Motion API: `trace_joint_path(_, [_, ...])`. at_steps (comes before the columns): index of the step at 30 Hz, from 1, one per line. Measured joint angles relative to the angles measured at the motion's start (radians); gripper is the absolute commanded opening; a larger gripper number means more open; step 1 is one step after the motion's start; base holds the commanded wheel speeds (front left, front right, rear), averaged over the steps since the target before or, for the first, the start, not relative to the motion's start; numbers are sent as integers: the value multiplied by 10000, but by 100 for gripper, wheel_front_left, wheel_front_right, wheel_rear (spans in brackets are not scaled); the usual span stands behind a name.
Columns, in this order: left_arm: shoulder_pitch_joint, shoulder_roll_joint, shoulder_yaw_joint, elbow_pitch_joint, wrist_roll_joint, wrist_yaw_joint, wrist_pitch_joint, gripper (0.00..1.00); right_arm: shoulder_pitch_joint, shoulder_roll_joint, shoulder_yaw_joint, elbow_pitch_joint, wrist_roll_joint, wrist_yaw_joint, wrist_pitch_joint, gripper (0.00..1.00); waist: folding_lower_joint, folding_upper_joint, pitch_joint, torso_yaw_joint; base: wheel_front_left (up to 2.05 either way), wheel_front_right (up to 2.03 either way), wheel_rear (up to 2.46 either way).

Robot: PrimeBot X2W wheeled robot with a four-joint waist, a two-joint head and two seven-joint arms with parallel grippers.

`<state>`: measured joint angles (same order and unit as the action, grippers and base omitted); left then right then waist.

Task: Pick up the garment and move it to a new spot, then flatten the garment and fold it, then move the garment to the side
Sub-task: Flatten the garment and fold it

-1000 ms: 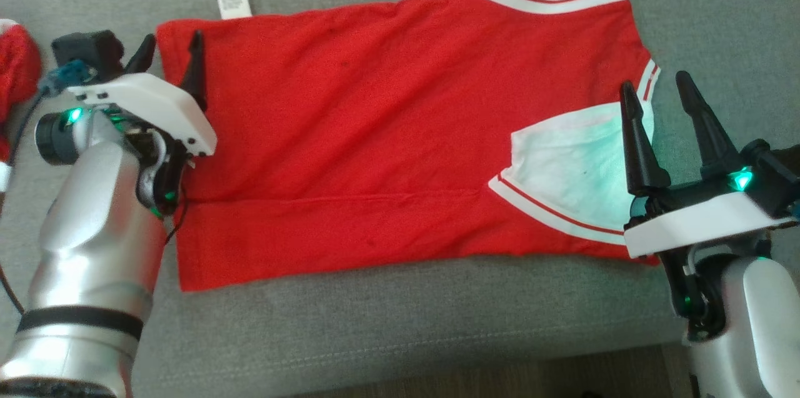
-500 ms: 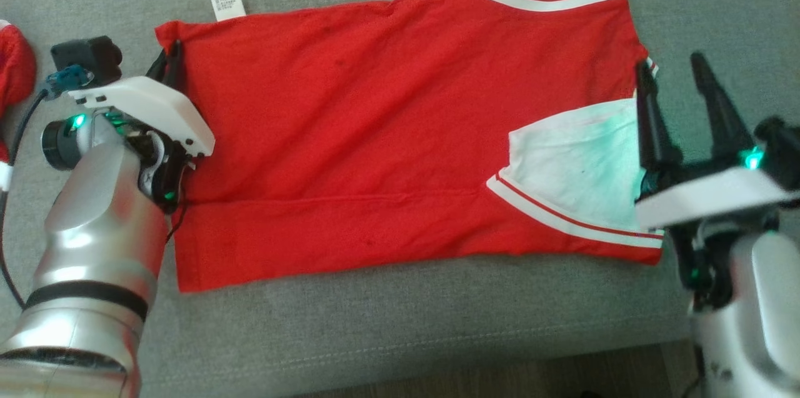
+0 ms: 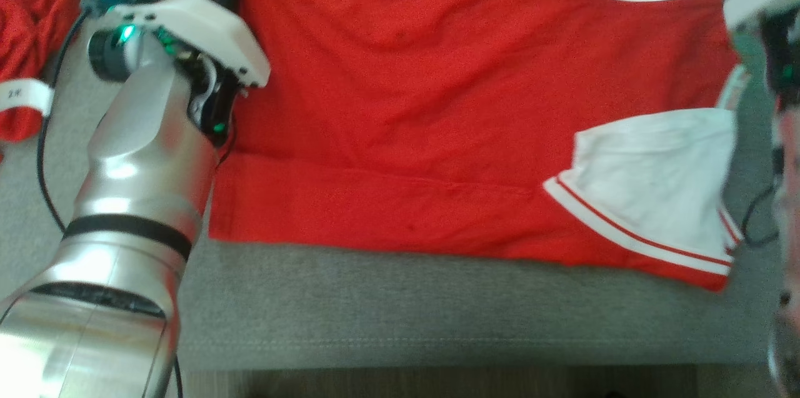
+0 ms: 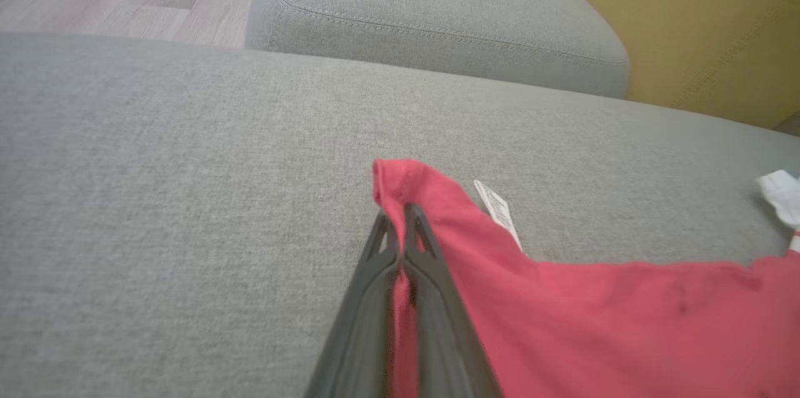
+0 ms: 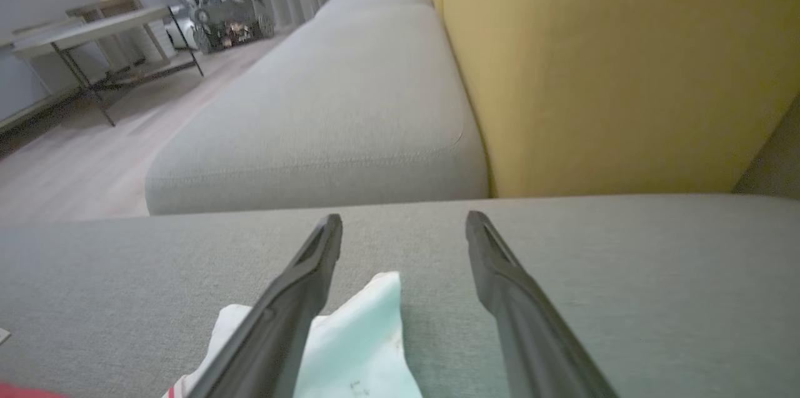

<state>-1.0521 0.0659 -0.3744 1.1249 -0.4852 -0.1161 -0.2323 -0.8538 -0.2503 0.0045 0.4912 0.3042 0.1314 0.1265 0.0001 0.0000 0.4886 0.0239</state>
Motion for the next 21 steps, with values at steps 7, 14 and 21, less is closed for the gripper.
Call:
trace_joint_path(7, [-262,-291,-295,288,-2,-77,-84,0,-1864,-146,702,3620,-142,0,934,100,0,0,486,627,0,0,0])
trace_joint_path(14, [-414,-418,-527,366,-221,-111,-171,0,-3141,-165,1060,5745,-81,0,1281,100,0,0,565,820,0,0,0])
trace_joint_path(21, [-411,-430,-644,383,-462,-148,-171,0,-3402,-153,1975,6174,575,0,884,0,0,0,452,778,0,0,0])
